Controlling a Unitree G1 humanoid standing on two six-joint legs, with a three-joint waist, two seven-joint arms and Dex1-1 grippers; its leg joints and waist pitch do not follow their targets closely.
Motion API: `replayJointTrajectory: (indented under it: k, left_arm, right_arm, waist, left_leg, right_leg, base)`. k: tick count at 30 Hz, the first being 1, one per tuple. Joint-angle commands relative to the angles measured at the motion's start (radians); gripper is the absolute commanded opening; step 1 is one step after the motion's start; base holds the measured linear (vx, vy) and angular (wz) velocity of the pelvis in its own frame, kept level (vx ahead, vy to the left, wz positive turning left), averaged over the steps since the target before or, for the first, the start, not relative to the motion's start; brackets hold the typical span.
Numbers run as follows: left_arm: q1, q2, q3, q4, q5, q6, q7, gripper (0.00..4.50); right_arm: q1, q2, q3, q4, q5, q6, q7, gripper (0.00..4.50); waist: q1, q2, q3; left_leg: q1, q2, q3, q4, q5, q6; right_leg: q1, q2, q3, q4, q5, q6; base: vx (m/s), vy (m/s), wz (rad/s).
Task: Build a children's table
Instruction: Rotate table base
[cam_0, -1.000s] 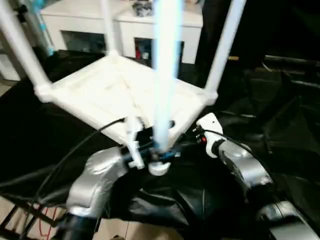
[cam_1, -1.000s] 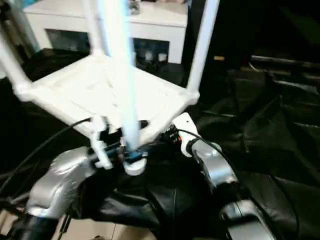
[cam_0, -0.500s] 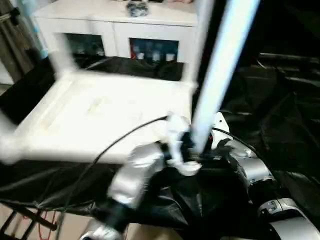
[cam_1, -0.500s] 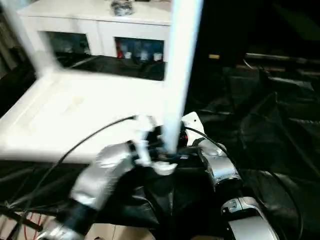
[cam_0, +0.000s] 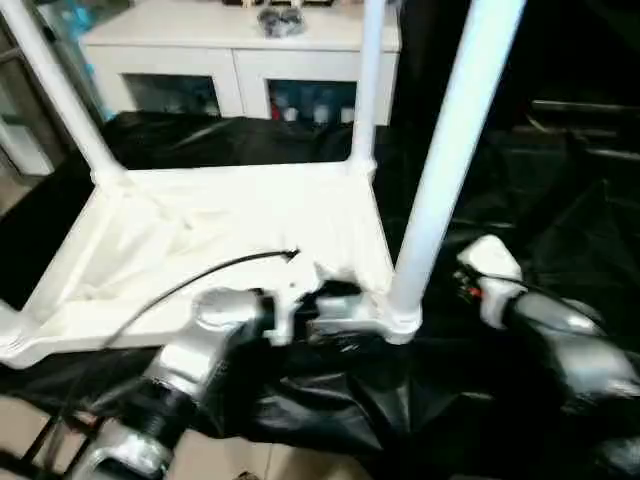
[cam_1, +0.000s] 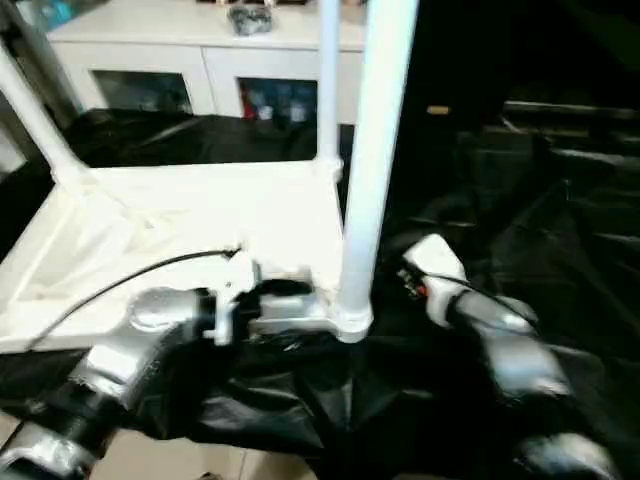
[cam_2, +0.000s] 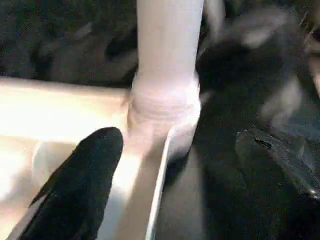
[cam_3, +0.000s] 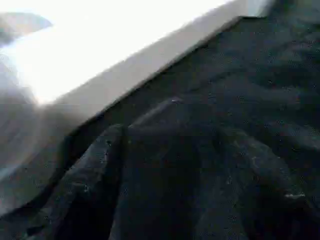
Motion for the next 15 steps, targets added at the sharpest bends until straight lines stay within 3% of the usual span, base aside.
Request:
replayJointTrajectory:
  k: [1, 5, 6, 8, 9, 10, 12, 13, 15]
  left_arm:
    - [-0.025, 0.008, -0.012, 0.027, 0.028, -0.013, -0.022, 3.65]
    - [-0.096, -0.013, -0.017, 0.13, 0.022, -0.012, -0.064, 3.32]
    - [-0.106, -0.016, -0.02, 0.144, 0.028, -0.011, -0.061, 3.21]
    - [-0.123, -0.023, -0.025, 0.166, 0.034, -0.007, -0.059, 3.13]
    - [-0.13, -0.027, -0.025, 0.177, 0.036, -0.004, -0.059, 2.97]
    - [-0.15, -0.039, -0.027, 0.209, 0.042, 0.002, -0.063, 2.87]
    - [-0.167, -0.048, -0.029, 0.233, 0.046, 0.017, -0.069, 2.77]
    - [-0.177, -0.049, -0.035, 0.244, 0.052, 0.031, -0.083, 2.77]
    - [-0.187, -0.047, -0.046, 0.257, 0.065, 0.044, -0.096, 2.44]
  right_arm:
    - [0.034, -0.035, 0.009, -0.101, 0.038, 0.041, 0.072, 3.12]
    - [0.185, -0.169, 0.014, -0.362, 0.12, 0.15, 0.213, 3.12]
    - [0.193, -0.174, 0.013, -0.379, 0.125, 0.16, 0.217, 3.12]
    - [0.2, -0.175, 0.013, -0.397, 0.129, 0.174, 0.214, 3.12]
    - [0.203, -0.175, 0.013, -0.404, 0.129, 0.178, 0.212, 3.12]
    - [0.211, -0.173, 0.012, -0.426, 0.131, 0.195, 0.206, 3.12]
    - [0.216, -0.168, 0.013, -0.442, 0.129, 0.208, 0.2, 3.12]
    - [0.217, -0.165, 0.015, -0.451, 0.127, 0.216, 0.192, 3.12]
    - [0.22, -0.163, 0.016, -0.467, 0.127, 0.231, 0.179, 3.12]
  waist:
    - [0.006, -0.01, -0.055]
    - [0.02, -0.01, -0.054]
    - [0.02, 0.0, -0.055]
    - [0.013, -0.01, -0.054]
    - [0.012, -0.011, -0.053]
    - [0.008, -0.005, -0.053]
    - [0.004, -0.01, -0.054]
    - [0.003, -0.003, -0.053]
    - [0.001, -0.004, -0.053]
  left_leg:
    - [0.017, -0.007, 0.015, -0.07, -0.306, 0.054]
    - [0.019, -0.004, 0.014, -0.071, -0.314, 0.056]
    - [0.02, -0.004, 0.013, -0.07, -0.315, 0.053]
    - [0.009, -0.009, 0.01, -0.073, -0.31, 0.047]
    - [0.01, -0.01, 0.011, -0.072, -0.314, 0.047]
    - [0.013, -0.01, 0.011, -0.071, -0.326, 0.043]
    - [0.01, -0.012, 0.01, -0.071, -0.322, 0.042]
    - [0.01, -0.013, 0.01, -0.072, -0.322, 0.041]
    - [0.01, -0.012, 0.008, -0.073, -0.316, 0.04]
  right_leg:
    - [0.048, -0.008, 0.002, -0.071, -0.233, -0.218]
    - [0.046, -0.01, 0.007, -0.076, -0.264, -0.206]
    - [0.045, -0.013, 0.007, -0.074, -0.262, -0.21]
    - [0.048, -0.016, 0.003, -0.077, -0.291, -0.198]
    - [0.046, -0.016, 0.003, -0.079, -0.308, -0.194]
    - [0.042, -0.017, 0.004, -0.083, -0.34, -0.192]
    - [0.044, -0.016, 0.004, -0.085, -0.358, -0.183]
    - [0.042, -0.015, 0.004, -0.087, -0.372, -0.174]
    - [0.043, -0.016, 0.004, -0.087, -0.366, -0.177]
  base:
    - [0.0, 0.0, 0.0]
    - [0.0, 0.0, 0.0]
    - [0.0, 0.0, 0.0]
    - [0.0, 0.0, 0.0]
    - [0.0, 0.0, 0.0]
    - [0.0, 0.0, 0.0]
    - [0.0, 0.0, 0.0]
    - [0.0, 0.0, 0.0]
    - [0.0, 0.0, 0.0]
